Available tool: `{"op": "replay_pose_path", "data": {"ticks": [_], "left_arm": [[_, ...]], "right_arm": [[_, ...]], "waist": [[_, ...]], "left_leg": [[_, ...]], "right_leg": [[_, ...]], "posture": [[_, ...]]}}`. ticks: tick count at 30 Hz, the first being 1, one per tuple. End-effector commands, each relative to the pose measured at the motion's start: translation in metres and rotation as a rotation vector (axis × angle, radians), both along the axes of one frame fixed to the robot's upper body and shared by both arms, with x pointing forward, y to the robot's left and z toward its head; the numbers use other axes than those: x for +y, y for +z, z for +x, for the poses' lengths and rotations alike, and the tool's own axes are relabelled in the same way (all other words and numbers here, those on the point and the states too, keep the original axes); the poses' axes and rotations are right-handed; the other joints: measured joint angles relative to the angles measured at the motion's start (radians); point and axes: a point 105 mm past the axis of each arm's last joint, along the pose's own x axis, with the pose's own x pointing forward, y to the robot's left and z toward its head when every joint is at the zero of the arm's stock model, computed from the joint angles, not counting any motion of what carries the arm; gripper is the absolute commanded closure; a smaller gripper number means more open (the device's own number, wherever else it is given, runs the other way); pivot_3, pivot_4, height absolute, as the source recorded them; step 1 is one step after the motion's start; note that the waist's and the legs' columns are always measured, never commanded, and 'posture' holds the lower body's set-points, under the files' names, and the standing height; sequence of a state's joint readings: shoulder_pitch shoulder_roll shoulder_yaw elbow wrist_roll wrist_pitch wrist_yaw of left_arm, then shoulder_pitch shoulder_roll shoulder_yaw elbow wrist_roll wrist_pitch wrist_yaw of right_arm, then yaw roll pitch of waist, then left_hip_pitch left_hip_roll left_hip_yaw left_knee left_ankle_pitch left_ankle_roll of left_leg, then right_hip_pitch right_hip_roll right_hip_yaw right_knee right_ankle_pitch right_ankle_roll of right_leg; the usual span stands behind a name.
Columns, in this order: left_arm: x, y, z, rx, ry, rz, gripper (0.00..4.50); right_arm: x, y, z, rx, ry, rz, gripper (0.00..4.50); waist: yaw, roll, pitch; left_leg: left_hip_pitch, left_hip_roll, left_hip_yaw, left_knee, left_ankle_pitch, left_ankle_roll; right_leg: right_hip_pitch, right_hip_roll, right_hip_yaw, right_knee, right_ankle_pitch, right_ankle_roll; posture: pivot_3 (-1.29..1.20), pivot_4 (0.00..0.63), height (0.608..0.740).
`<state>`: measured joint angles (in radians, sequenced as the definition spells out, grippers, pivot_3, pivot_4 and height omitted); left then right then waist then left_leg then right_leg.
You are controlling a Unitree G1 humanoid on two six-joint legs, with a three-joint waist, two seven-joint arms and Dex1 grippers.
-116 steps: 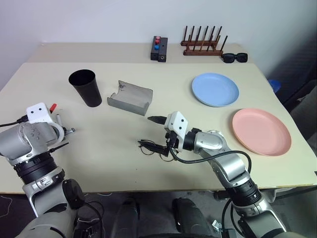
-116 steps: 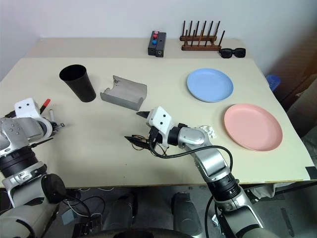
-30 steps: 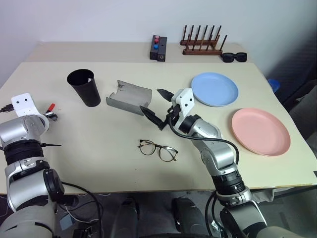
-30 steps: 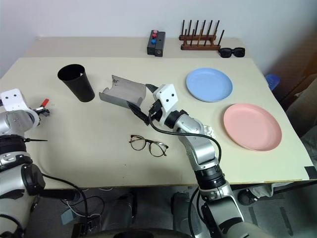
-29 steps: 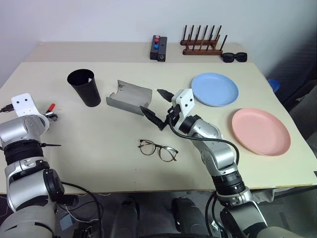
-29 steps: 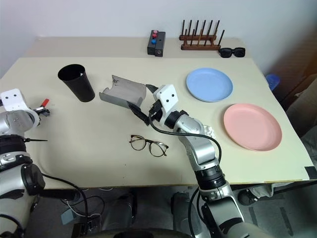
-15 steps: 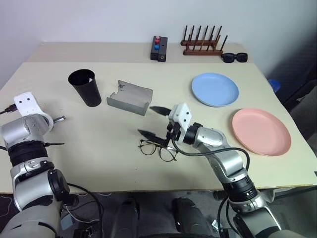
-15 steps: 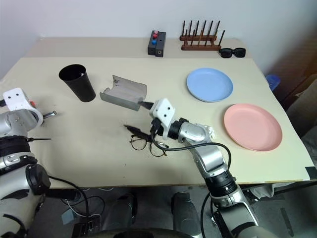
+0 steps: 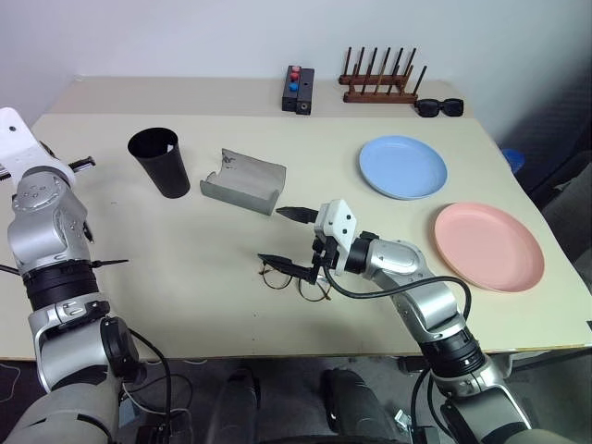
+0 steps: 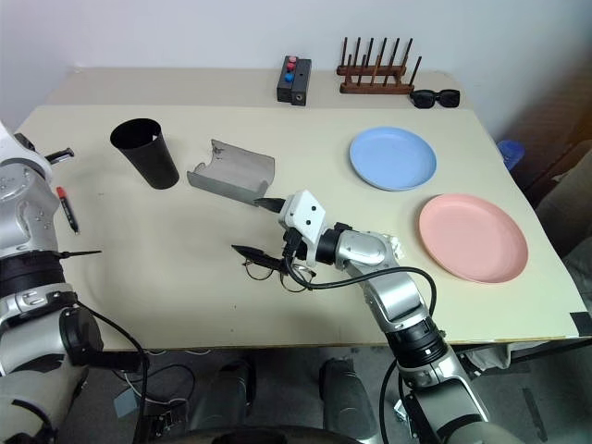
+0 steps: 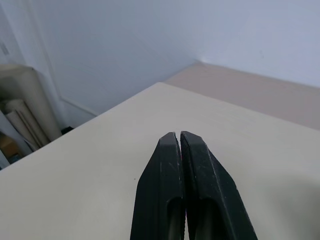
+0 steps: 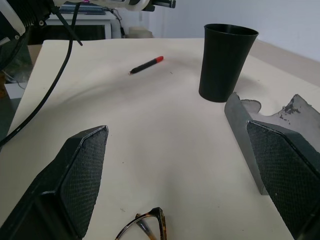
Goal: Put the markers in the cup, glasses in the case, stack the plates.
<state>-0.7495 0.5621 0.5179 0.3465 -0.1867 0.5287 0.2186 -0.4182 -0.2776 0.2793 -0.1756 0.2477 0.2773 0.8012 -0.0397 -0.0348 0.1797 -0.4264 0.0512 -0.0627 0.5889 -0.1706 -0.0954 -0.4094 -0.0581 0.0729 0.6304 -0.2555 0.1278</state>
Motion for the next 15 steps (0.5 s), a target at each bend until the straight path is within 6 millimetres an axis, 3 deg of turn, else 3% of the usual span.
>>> {"op": "replay_pose_path", "data": {"ticks": [1, 5, 15], "left_arm": [[0.012, -0.013, -0.007, 0.032, 0.041, -0.157, 3.13], [-0.002, -0.061, -0.004, 0.248, -0.049, -0.358, 1.21], [-0.006, -0.087, -0.012, 0.384, -0.029, -0.471, 1.21]], "right_arm": [[0.002, 0.011, -0.002, -0.052, 0.011, 0.017, 0.00], [0.002, 0.011, -0.001, -0.055, 0.006, 0.012, 0.00], [0.004, 0.009, -0.002, -0.041, 0.039, -0.010, 0.00]], "waist": [[-0.003, 0.000, 0.000], [-0.004, 0.000, 0.000], [-0.003, -0.002, 0.001]], "left_leg": [[0.000, 0.000, 0.000, 0.000, 0.000, 0.000], [0.000, 0.000, 0.000, 0.000, 0.000, 0.000], [0.000, 0.000, 0.000, 0.000, 0.000, 0.000]], "right_leg": [[0.000, 0.000, 0.000, 0.000, 0.000, 0.000], [0.000, 0.000, 0.000, 0.001, 0.000, 0.001], [0.000, 0.000, 0.000, 0.001, 0.000, 0.000]], "posture": [[0.00, 0.150, 0.740], [0.00, 0.150, 0.740], [0.00, 0.150, 0.740]]}}
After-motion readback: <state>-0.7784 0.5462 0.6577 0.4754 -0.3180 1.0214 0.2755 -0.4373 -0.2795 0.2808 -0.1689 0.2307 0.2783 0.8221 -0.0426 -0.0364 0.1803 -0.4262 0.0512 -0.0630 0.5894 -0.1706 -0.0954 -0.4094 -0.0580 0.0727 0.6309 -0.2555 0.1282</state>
